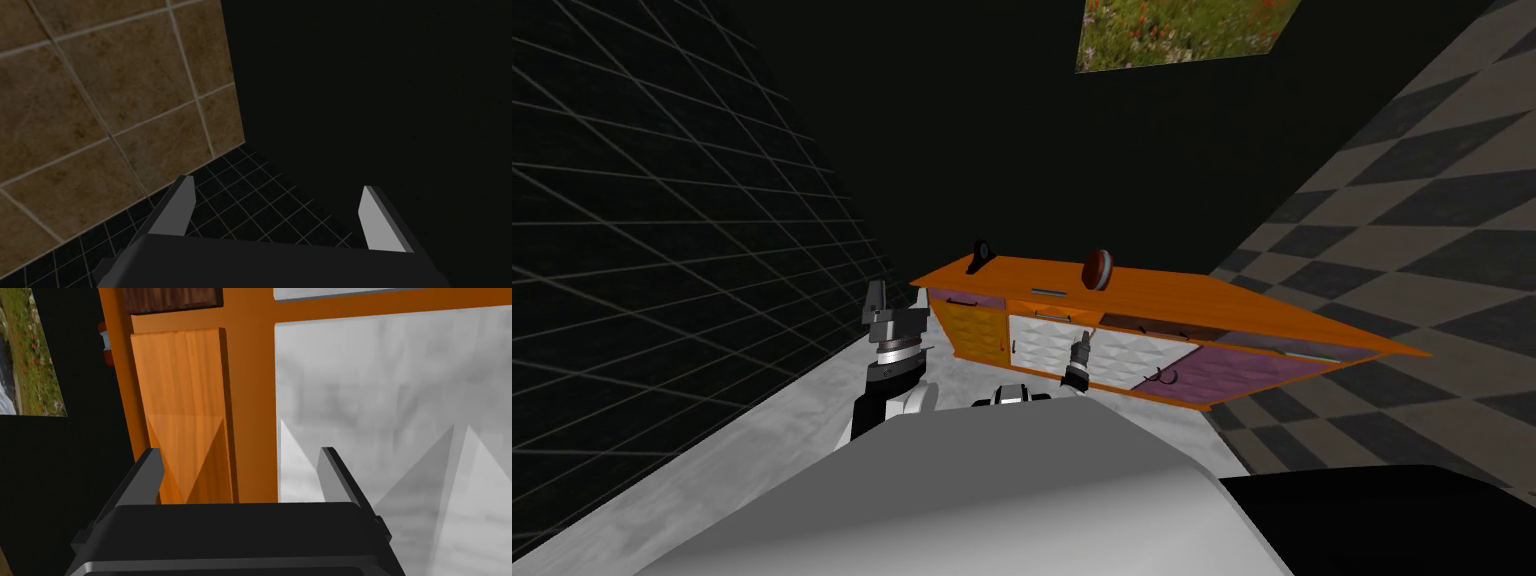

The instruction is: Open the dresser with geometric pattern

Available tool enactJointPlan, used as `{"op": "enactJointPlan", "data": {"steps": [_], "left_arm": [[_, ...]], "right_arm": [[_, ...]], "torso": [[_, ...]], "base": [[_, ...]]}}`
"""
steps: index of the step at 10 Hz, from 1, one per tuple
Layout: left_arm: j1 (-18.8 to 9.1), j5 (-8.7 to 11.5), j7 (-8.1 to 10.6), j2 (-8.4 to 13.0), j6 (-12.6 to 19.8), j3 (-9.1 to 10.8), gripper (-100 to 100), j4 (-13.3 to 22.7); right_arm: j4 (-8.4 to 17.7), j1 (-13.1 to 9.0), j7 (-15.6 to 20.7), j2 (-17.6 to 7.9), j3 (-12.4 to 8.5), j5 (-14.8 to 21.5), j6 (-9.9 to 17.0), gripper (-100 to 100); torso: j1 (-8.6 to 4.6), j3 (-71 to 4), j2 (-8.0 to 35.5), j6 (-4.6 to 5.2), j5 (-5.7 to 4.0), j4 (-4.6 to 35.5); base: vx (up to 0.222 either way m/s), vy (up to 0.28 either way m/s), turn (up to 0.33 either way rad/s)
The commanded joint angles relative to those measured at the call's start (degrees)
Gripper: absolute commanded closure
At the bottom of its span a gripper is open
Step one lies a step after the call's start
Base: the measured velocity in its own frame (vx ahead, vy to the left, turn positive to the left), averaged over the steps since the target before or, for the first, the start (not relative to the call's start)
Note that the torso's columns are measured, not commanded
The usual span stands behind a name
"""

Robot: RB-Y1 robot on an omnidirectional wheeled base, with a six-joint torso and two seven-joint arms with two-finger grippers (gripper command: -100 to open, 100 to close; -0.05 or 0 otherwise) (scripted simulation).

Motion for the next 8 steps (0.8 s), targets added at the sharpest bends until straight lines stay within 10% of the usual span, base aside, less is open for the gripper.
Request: {"op": "enactJointPlan", "data": {"steps": [1,8], "left_arm": [[0.0,0.0,0.0,0.0,0.0,0.0,0,0.0],[0.0,0.0,0.0,0.0,0.0,0.0,0,0.0]], "right_arm": [[3.14,-1.39,1.42,-0.37,1.49,4.2,4.26,-100],[8.85,-3.94,3.57,-1.49,4.21,11.32,11.58,-100]], "torso": [[0.01,0.0,0.0,-0.03,0.0,0.0],[0.01,-0.01,-0.01,-0.04,0.0,0.0]], "base": [[-0.007,0.002,0.147],[-0.005,0.003,0.102]]}}
